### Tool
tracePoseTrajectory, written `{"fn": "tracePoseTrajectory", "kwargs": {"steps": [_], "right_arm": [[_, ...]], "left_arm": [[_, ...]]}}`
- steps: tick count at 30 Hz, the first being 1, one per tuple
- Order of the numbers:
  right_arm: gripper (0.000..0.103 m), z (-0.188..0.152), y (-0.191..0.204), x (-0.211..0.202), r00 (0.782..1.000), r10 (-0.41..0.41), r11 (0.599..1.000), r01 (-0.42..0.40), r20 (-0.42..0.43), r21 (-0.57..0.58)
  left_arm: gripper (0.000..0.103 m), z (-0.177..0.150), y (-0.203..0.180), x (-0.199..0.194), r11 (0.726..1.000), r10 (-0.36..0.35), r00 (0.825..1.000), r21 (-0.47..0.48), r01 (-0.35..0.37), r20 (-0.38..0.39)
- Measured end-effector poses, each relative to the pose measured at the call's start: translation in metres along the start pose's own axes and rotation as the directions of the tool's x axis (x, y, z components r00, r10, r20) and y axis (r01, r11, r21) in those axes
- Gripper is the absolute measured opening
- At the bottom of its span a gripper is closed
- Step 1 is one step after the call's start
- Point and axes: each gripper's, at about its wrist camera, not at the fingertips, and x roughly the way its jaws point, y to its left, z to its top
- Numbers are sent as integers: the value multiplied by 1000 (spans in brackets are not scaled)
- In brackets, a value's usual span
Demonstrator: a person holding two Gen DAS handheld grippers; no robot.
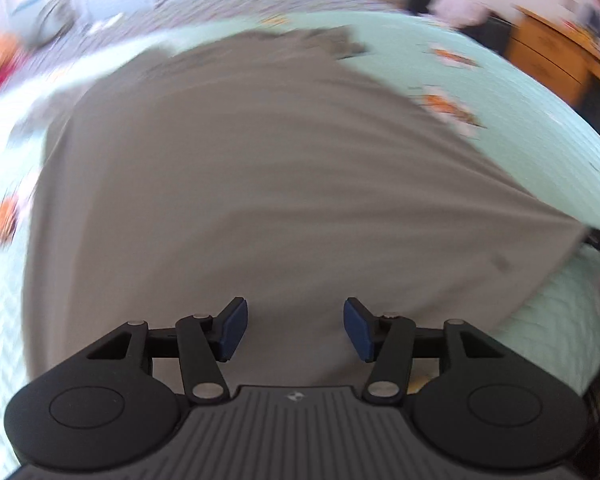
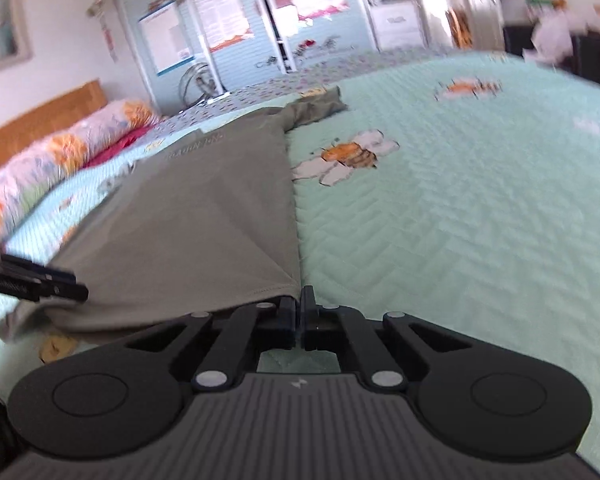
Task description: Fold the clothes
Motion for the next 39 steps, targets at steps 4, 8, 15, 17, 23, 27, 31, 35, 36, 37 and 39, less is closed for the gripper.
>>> {"fn": "tracePoseTrajectory", "kwargs": {"steps": [4, 8, 15, 17, 23, 27, 31, 35, 36, 37, 39], "right_arm": [[0, 10, 9, 1, 1000, 16, 1000, -16, 12, -5], [4, 21, 17, 6, 999, 41, 999, -41, -19, 16], [37, 28, 40, 11, 997, -74, 983, 78, 32, -166], [42, 26, 45, 14, 997, -78, 969, 82, 26, -234], [44, 19, 43, 19, 995, -86, 966, 73, -41, -249], [46, 19, 22, 18, 994, -82, 993, 75, -77, -95], [46, 11, 33, 16, 994, -98, 973, 85, -52, -215], [1, 5, 38, 21, 995, -63, 967, 43, -75, -252], [0, 4, 38, 22, 994, -62, 969, 39, -88, -244], [0, 1, 38, 23, 993, -70, 969, 45, -94, -242], [0, -2, 36, 21, 993, -71, 974, 49, -91, -222]], "left_arm": [[56, -4, -2, -10, 999, -3, 999, 42, 2, 34], [56, -13, -34, -17, 986, -92, 995, 146, 84, 44], [57, -30, -88, -16, 932, -273, 962, 240, 270, -23], [57, -35, -104, -15, 909, -322, 946, 264, 322, -45], [57, -34, -104, -13, 896, -393, 918, 199, 396, -58], [57, -29, -98, -11, 895, -413, 909, 165, 415, -49], [57, -17, -100, -12, 890, -424, 906, 186, 416, 2], [57, 14, -89, -6, 908, -403, 912, 153, 389, 74], [57, 23, -86, -4, 915, -392, 915, 142, 378, 91], [57, 33, -82, 0, 924, -371, 922, 139, 355, 109], [57, 58, -76, 8, 947, -307, 940, 142, 288, 146]]}}
